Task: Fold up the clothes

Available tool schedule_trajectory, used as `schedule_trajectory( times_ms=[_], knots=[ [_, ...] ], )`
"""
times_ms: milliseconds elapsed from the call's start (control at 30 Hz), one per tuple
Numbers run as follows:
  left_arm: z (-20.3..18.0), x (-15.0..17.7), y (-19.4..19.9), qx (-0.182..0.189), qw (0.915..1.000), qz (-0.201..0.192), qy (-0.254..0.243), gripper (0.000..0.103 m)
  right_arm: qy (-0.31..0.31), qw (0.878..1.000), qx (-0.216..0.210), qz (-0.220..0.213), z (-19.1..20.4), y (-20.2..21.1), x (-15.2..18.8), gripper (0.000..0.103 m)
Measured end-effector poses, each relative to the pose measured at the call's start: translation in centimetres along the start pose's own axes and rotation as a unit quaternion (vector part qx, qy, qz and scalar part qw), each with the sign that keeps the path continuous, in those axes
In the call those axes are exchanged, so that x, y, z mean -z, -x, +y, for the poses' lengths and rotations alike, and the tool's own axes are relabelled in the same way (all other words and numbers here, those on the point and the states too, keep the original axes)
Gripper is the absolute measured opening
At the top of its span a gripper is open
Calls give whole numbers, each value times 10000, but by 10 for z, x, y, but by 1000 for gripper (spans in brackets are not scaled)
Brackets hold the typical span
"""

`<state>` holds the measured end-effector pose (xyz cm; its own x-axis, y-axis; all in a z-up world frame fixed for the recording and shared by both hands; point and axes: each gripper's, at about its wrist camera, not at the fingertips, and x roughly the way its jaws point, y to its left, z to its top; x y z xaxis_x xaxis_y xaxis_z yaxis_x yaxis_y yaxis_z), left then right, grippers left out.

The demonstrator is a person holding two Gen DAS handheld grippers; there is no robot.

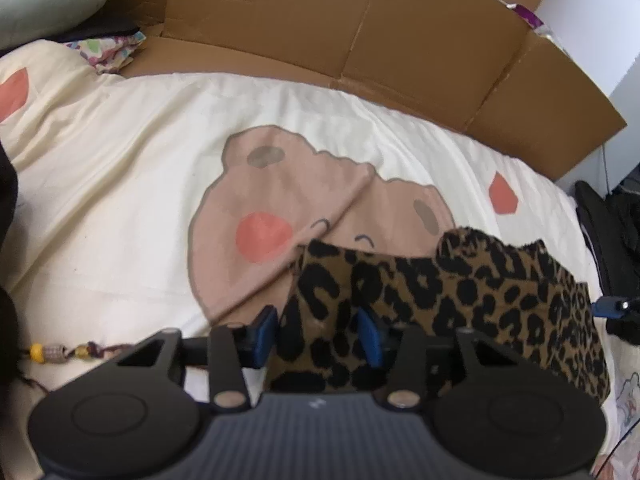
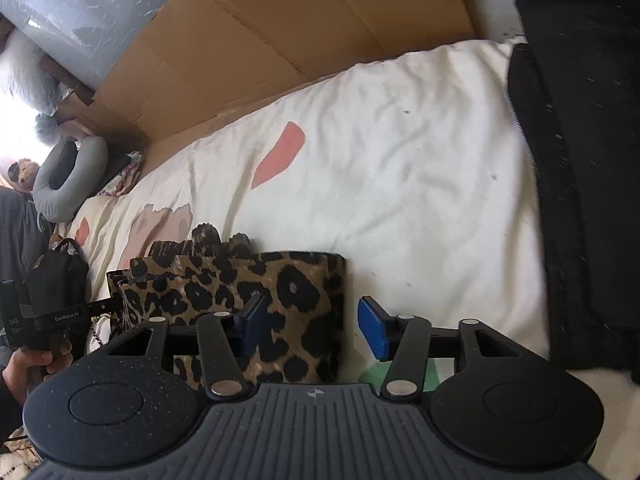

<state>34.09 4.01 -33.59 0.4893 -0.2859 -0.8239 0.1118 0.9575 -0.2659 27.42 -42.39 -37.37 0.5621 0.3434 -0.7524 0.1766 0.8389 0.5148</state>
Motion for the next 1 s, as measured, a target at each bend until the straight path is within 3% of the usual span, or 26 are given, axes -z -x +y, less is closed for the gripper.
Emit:
schedule_trajectory(
  times_ms=[100,200,267,300,633,767,1000],
  knots=[
    [-2,-2,-2,-58,9999,-58,-100,33,175,9998,14,2,7,-7,-3,43],
    [-4,-3,1,-82,9997,-155,-175,20,306,9995,105,-11,13,-11,-5,25],
    [-5,-2,5,-108,9993,-260,-246,13,375,9991,188,-45,13,-10,-6,4],
    [-5,-2,8,-110,9991,-311,-256,8,419,9988,228,-68,14,-9,-6,3],
    [7,-5,32,237,9969,-685,302,5,482,9968,298,-564,22,22,-4,1],
    [12,-9,28,299,9963,-626,501,5,446,9966,317,-608,23,21,-8,1],
    [2,-11,2,-20,9991,-327,264,7,449,9969,544,-344,16,-8,-8,1]
  ],
)
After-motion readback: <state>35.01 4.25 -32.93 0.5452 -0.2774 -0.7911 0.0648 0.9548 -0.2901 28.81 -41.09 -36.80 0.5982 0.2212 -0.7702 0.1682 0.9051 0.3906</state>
